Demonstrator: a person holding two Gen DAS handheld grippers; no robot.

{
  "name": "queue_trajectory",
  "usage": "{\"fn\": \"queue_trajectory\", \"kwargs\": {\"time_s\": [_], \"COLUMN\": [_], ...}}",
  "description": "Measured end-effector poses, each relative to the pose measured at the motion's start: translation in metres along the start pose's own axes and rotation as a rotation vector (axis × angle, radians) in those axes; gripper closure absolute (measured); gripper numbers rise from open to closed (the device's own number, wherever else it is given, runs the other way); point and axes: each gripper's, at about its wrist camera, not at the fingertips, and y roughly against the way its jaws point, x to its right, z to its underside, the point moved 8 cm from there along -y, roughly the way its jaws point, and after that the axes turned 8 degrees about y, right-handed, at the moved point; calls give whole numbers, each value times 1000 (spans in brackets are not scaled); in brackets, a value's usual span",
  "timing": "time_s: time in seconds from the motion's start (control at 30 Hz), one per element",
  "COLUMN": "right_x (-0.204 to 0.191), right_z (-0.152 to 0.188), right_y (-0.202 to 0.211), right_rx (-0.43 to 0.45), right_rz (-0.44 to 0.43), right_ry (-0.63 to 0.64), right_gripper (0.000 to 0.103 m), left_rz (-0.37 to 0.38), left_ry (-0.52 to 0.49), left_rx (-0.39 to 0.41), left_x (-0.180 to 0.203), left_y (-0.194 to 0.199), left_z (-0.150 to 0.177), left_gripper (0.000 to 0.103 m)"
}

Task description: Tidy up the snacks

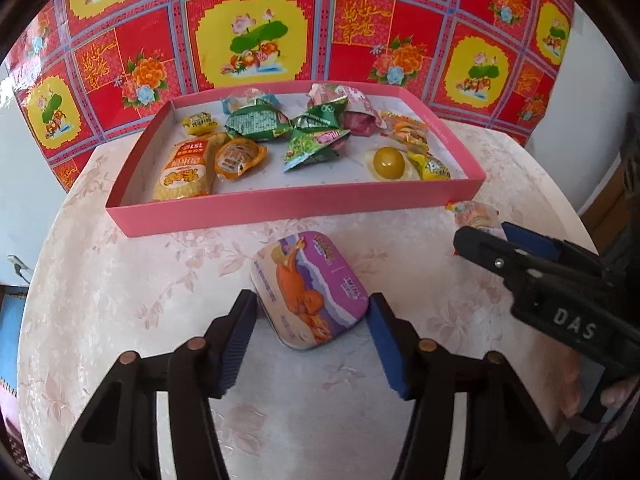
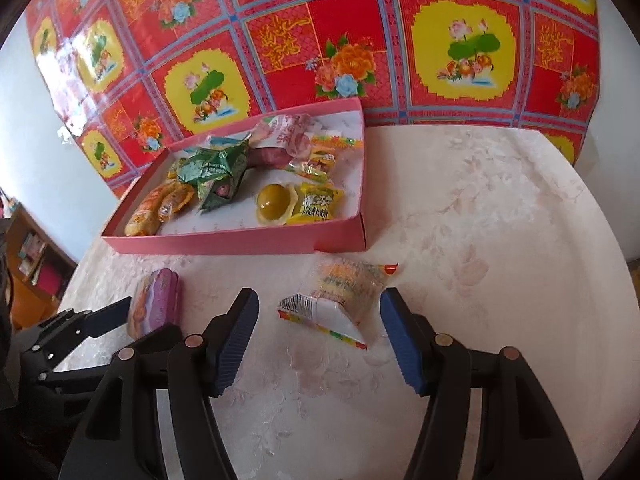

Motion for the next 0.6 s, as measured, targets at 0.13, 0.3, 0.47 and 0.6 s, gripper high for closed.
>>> {"fn": "queue_trajectory", "kwargs": {"time_s": [0.13, 0.3, 0.47, 0.6], "right_x": [-2, -7, -7, -4], "right_z": [0, 0, 1, 0], "right_y": [-2, -6, -7, -6], "right_rx": [-9, -34, -37, -28], "right_rz": [39, 101, 121, 120], "right_ry": [12, 60, 58, 26], "right_gripper": [38, 38, 38, 38], "left_rz": [0, 7, 38, 25], "left_ry": [-22, -16, 5, -2], "left_rx": [19, 27, 29, 35], "left_x": [1, 0, -3, -3], "left_y": [-2, -4, -6, -7], "left_z": [-1, -4, -11, -14], "left_gripper": [43, 43, 40, 40]}}
